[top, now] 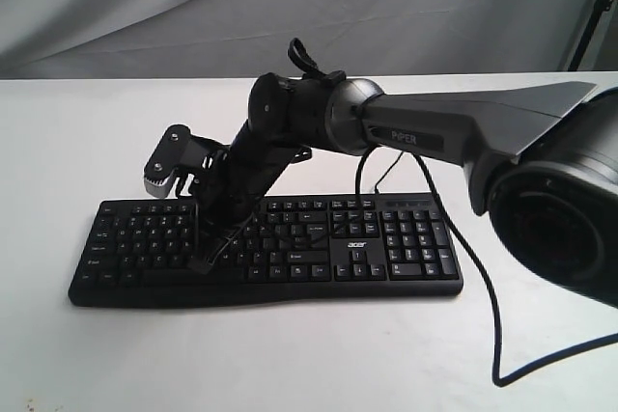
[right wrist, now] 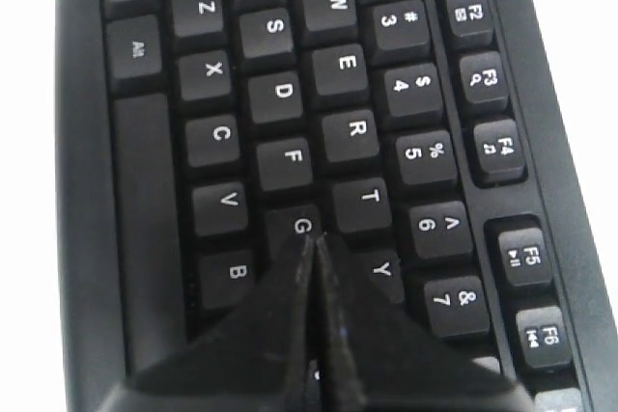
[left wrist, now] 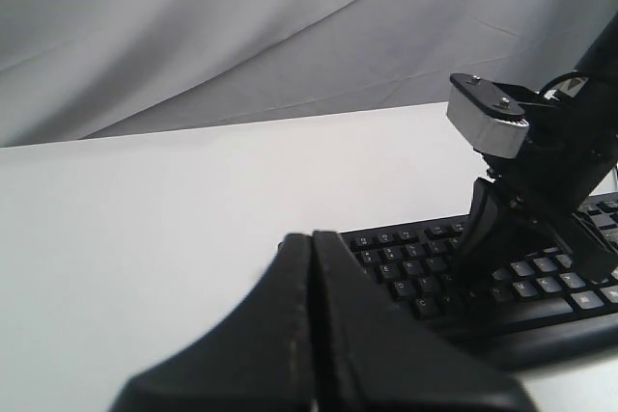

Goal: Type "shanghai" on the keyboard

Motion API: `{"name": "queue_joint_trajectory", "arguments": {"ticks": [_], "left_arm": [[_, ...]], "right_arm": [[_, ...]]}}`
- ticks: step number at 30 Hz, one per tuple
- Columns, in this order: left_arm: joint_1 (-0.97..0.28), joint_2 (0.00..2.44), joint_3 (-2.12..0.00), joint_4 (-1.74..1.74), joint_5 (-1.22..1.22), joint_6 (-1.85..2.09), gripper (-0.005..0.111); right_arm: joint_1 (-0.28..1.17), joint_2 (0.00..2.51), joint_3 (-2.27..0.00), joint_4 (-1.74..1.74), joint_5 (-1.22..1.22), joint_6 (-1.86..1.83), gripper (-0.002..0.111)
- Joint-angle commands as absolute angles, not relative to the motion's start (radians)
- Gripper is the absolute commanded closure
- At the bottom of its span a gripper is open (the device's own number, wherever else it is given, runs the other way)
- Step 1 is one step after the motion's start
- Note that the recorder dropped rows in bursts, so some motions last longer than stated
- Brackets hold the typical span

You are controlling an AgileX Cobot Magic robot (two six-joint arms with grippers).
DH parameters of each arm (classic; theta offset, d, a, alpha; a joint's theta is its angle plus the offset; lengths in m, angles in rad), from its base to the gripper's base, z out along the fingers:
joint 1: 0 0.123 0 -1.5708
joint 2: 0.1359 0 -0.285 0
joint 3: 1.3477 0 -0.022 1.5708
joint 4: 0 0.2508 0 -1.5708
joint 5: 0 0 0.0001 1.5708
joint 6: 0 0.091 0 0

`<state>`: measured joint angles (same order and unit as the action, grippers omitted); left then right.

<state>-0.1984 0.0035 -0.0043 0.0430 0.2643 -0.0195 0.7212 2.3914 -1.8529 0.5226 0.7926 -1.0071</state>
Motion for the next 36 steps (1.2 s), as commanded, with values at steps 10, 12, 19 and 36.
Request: {"name": "queue_joint_trajectory", "arguments": {"ticks": [10,12,19,36], "left_arm": [[-0.202,0.0,0.0,0.044,0.26,-0.022,0.107],[-0.202,0.0,0.0,0.044,0.26,-0.022,0.107],[-0.202,0.0,0.0,0.044,0.26,-0.022,0.107],[-0.202,0.0,0.0,0.044,0.26,-0.022,0.107]], "right_arm": [[0.734,2.358,-1.852,0.511,0.776,-1.013,0.108],[0.74,2.354,-1.852,0.511,0.761,-1.015,0.108],[0.779,2.354,-1.852,0.515,0.676,-1.021,0.108],[0.828,2.616,-2.358,0.485,0.916,-0.9,0.108]]}}
